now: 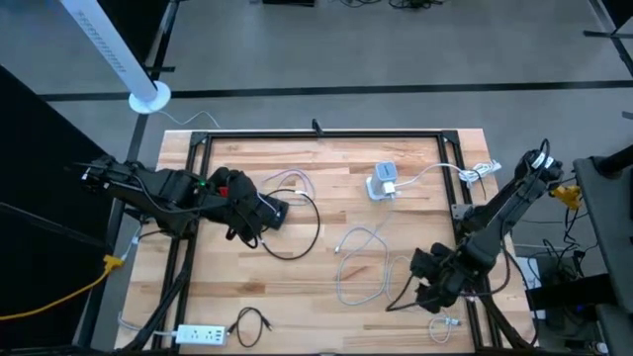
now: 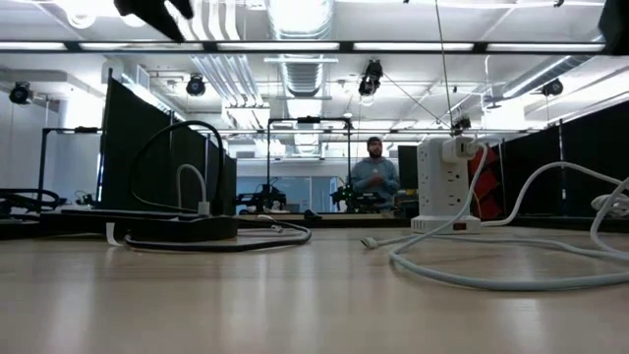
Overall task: Insert USB
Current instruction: Insert the bottom white charger cable into the top white outlet extension
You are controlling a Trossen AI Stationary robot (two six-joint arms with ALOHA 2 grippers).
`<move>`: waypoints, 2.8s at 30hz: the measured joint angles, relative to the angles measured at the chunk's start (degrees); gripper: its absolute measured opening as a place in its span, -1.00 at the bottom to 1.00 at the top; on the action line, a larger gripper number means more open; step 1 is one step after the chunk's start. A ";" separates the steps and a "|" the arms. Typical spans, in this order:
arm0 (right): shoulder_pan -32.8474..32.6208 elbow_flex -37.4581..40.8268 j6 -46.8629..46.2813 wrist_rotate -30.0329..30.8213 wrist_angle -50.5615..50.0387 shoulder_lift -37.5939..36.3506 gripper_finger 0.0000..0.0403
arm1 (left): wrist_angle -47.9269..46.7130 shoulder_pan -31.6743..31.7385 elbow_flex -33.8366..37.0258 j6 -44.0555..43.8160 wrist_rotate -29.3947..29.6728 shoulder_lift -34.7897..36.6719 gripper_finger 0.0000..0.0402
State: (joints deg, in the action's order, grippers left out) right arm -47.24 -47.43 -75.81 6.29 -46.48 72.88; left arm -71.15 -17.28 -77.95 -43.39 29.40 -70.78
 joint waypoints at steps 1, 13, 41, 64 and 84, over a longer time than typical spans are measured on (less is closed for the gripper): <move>0.64 0.60 -0.78 0.26 -0.11 0.37 0.08 | 1.35 0.00 0.00 0.90 0.03 -0.01 0.55; 9.24 -1.07 3.77 0.47 -0.84 0.64 -0.93 | 14.08 0.00 0.00 13.12 0.05 -0.58 0.55; 45.36 -45.95 59.95 13.39 7.40 -3.80 -0.99 | 36.28 11.74 0.02 38.75 -1.94 -3.25 0.55; 65.40 -50.22 70.23 -12.09 21.95 -2.92 -0.99 | 62.43 29.44 7.56 56.49 -28.08 -14.53 0.55; 66.40 -51.83 54.75 -2.83 25.88 2.75 -0.99 | 75.04 29.53 6.84 74.26 -19.44 -20.37 0.54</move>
State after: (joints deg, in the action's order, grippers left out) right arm 19.16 -99.26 -21.06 3.46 -20.60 75.63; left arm 3.89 12.25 -71.11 30.88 9.96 -91.15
